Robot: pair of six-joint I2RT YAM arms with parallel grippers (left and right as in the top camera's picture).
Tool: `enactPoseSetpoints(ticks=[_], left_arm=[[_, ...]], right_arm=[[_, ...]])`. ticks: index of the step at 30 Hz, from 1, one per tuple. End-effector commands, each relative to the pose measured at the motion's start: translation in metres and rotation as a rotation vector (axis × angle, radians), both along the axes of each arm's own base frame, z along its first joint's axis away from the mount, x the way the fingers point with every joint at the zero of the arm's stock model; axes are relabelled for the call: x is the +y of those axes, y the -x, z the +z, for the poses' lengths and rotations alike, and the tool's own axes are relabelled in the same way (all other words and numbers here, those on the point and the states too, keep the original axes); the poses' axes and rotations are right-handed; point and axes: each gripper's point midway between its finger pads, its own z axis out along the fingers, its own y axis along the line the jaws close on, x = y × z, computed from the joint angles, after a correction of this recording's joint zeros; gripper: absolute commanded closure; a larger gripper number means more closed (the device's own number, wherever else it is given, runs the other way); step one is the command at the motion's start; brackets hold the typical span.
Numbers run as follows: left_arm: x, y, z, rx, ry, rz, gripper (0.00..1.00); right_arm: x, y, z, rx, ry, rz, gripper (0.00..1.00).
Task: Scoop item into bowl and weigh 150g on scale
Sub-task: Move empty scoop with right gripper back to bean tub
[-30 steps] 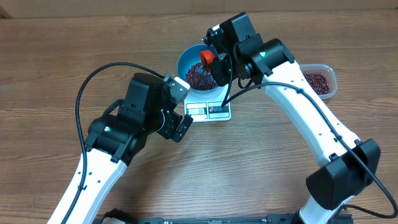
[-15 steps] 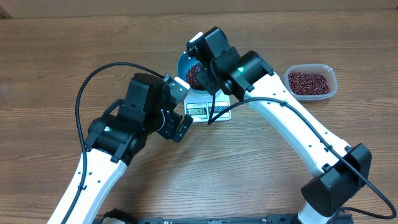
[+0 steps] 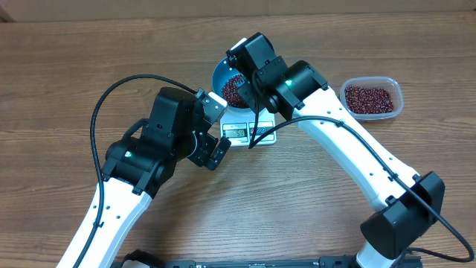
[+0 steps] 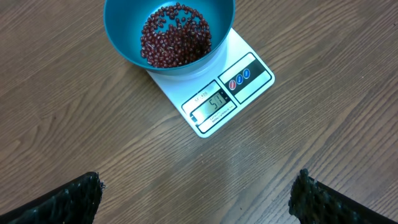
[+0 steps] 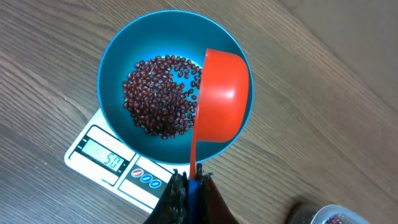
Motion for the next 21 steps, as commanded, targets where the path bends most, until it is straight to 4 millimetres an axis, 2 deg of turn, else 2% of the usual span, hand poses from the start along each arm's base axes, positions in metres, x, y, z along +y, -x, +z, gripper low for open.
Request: enactPoseSetpoints(ticks=[1,7,11,13,17,19,21], left_arm=[[-0.002,-0.002,0.013,-0.032,0.019,-0.017,0.0],[-0.002,-0.002,0.013,-0.032,0.019,-0.017,0.0],[-0.002,-0.002,0.013,-0.033,0.019,-0.017,0.0],[-0.002,-0.002,0.013,-0.032,0.019,-0.017,0.0],[-0.002,-0.002,0.013,-0.032,0.019,-0.017,0.0],[-0.002,-0.002,0.013,-0.032,0.019,-0.017,0.01],[-0.002,-0.002,0.013,-0.032,0.019,-0.017,0.0]], right_arm=[[-0.011,-0.005,0.023,-0.016,-0.077,-0.047,0.96],[-0.031,-0.008,0.02,0.102,-0.239,-0.086,0.96],[-0.05,-0.008,0.049,0.116,-0.408,-0.087,0.96],[-0.067,-0.009,0.067,0.09,-0.458,-0.104,0.96],[-0.125,-0.008,0.092,0.032,-0.49,-0.219,0.96],[-0.156,-0.006,0.093,0.03,-0.482,-0.298,0.96],[-0.196,-0.003,0.085,0.038,-0.432,-0.415,0.96]])
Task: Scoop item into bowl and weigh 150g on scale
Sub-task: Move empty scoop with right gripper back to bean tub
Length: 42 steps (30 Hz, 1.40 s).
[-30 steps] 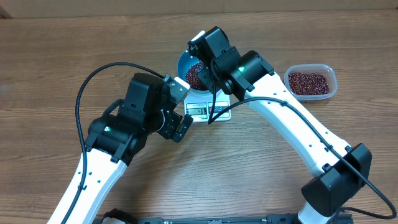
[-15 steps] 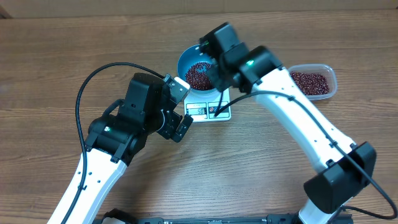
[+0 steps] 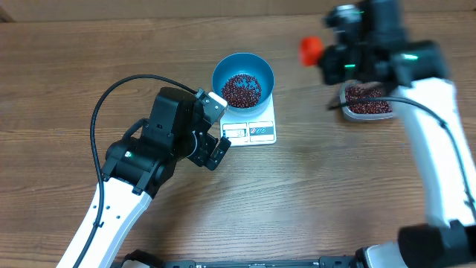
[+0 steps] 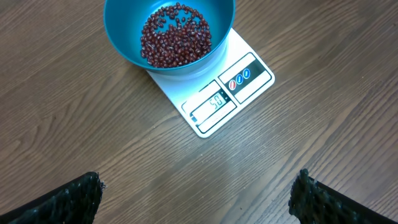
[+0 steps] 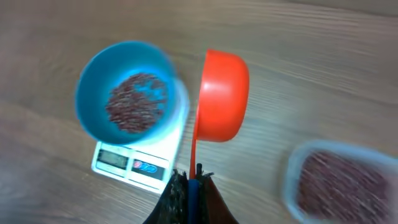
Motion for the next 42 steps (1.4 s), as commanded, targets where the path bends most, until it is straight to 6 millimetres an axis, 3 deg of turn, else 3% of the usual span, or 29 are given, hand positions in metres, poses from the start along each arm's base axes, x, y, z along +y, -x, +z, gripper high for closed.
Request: enactPoseSetpoints(ticks=[1,4,6,12,18,21,29,42], left_arm=[[-0.002,-0.002,0.013,-0.032,0.019,-0.018,0.0],[-0.002,-0.002,0.013,-0.033,0.019,-0.018,0.0],[-0.002,-0.002,0.013,-0.032,0.019,-0.018,0.01],[-0.002,-0.002,0.013,-0.032,0.019,-0.017,0.0],[-0.002,-0.002,0.013,-0.032,0.019,-0.018,0.0],[-0.002,-0.002,0.013,-0.033,0.019,-0.018,0.0],[-0.002,-0.002,0.013,-0.033,0.019,-0.018,0.0],[-0.002,-0.002,0.013,-0.032,0.019,-0.018,0.0]], right_arm=[[-0.061,0.006,0.008,0.009,0.046,-0.165,0.96],[-0.106,0.016,-0.016,0.089,0.134,-0.292,0.96],[-0.12,0.023,-0.034,0.141,0.162,-0.327,0.96],[-0.139,0.037,-0.086,0.25,0.27,-0.376,0.96],[-0.145,0.039,-0.127,0.274,0.302,-0.388,0.96],[-0.146,0.034,-0.14,0.258,0.301,-0.391,0.96],[-0.151,0.015,-0.147,0.202,0.315,-0.411,0.96],[-0.159,0.007,-0.181,0.263,0.36,-0.42,0.96]])
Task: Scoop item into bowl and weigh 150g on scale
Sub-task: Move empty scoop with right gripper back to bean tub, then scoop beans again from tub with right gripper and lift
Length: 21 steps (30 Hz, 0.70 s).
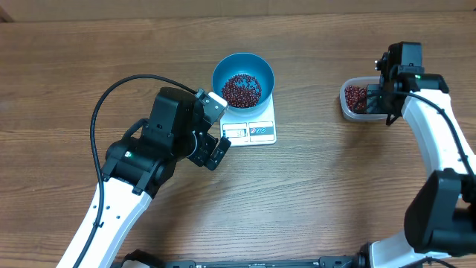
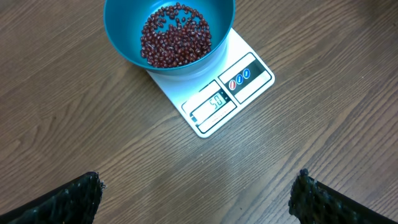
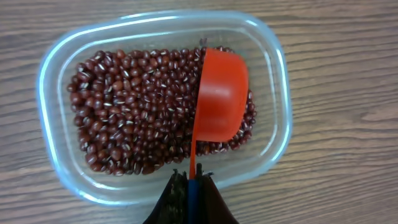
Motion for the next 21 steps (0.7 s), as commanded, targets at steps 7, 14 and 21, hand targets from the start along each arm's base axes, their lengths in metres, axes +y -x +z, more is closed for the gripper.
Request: enactPoseSetpoints(ticks=[7,14,21], left_arm=[[-0.002,-0.002,0.013,-0.032,0.019,-0.018,0.0],[-0.002,-0.002,0.013,-0.032,0.019,-0.018,0.01],[-0.002,-0.002,0.013,-0.032,0.019,-0.018,0.0]], right_arm=[[0.011,0.0,-0.022,0.055,-0.038,0.055,0.96],[0.028,-0.002,-0.024,0.049,-0.125,0.115,0.96],[0.04,-0.001,-0.025,0.052,-0.18,0.159,0.96]])
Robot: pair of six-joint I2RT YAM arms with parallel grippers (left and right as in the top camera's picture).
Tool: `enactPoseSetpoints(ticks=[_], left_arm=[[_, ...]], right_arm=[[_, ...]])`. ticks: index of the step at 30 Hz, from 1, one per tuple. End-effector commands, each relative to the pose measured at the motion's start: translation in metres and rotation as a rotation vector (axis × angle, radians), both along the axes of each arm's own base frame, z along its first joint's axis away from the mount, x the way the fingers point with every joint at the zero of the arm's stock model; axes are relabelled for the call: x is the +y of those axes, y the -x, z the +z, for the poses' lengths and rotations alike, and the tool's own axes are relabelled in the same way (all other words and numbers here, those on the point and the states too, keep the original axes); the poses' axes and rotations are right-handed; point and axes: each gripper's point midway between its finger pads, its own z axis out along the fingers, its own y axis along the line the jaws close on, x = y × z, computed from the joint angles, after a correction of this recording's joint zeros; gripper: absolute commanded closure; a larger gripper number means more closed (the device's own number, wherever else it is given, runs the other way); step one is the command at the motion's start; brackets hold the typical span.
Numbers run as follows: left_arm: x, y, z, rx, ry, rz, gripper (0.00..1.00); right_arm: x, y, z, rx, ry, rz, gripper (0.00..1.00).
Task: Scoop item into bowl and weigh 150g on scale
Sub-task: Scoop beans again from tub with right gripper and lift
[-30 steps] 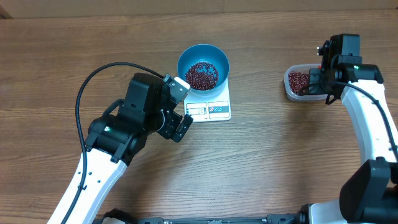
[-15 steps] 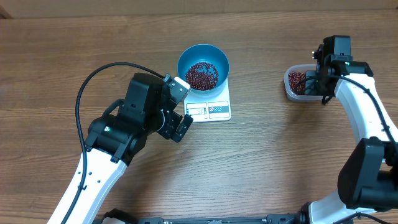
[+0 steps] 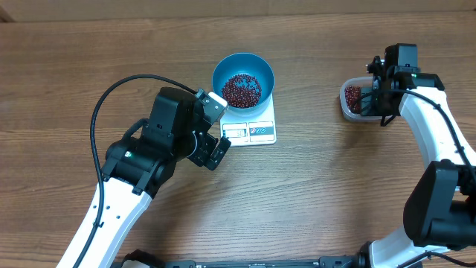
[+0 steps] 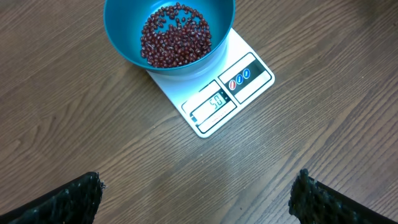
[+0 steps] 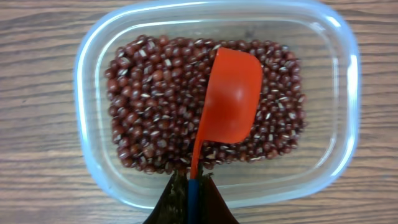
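A blue bowl (image 3: 243,80) partly filled with red beans (image 4: 176,41) rests on a white scale (image 4: 221,98) whose display reads 50. At the right, a clear tub of red beans (image 5: 163,104) holds the orange scoop (image 5: 230,96), tilted on its side among the beans. My right gripper (image 5: 191,184) is shut on the scoop's handle, above the tub (image 3: 355,98). My left gripper (image 4: 196,193) hovers open over bare table just in front of the scale, nothing between its fingers.
The wooden table (image 3: 312,193) stretches around the scale and tub. My left arm's black cable (image 3: 111,97) loops over the table left of the bowl.
The right gripper with the scoop has shifted slightly within the tub; the scoop sits more central among the beans. The left arm, the bowl and the scale reading are unchanged.
The scoop was first tipped over the blue bowl with the scale near 51. It was then between bowl and tub, the scale reading 50. Later it was down in the tub's beans, where it still is, a little further across.
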Motion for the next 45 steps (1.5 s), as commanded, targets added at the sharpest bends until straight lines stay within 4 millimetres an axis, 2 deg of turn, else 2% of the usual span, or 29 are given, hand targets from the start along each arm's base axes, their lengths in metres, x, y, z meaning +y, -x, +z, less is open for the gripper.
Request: enactPoseSetpoints(ticks=[1,6,14,28,38,42,45], left_arm=[[-0.002,-0.002,0.013,-0.033,0.019,-0.017,0.0],[-0.002,-0.002,0.013,-0.033,0.019,-0.017,0.0],[-0.002,-0.002,0.013,-0.033,0.019,-0.017,0.0],[-0.002,-0.002,0.013,-0.033,0.019,-0.017,0.0],[-0.002,-0.002,0.013,-0.033,0.019,-0.017,0.0],[-0.002,-0.002,0.013,-0.033,0.019,-0.017,0.0],[-0.002,-0.002,0.013,-0.033,0.02,-0.017,0.0]], right_arm=[[0.021,0.0,-0.006,0.009,-0.093,0.058,0.96],[0.039,-0.001,-0.004,-0.003,-0.196,0.092,0.96],[0.048,-0.001,-0.001,-0.012,-0.271,0.105,0.96],[0.027,-0.002,0.01,-0.073,-0.457,0.082,0.96],[0.026,0.009,-0.012,-0.05,-0.484,0.06,0.96],[0.029,0.008,-0.008,-0.076,-0.556,0.06,0.96],[0.025,0.006,-0.003,-0.099,-0.61,0.024,0.96]])
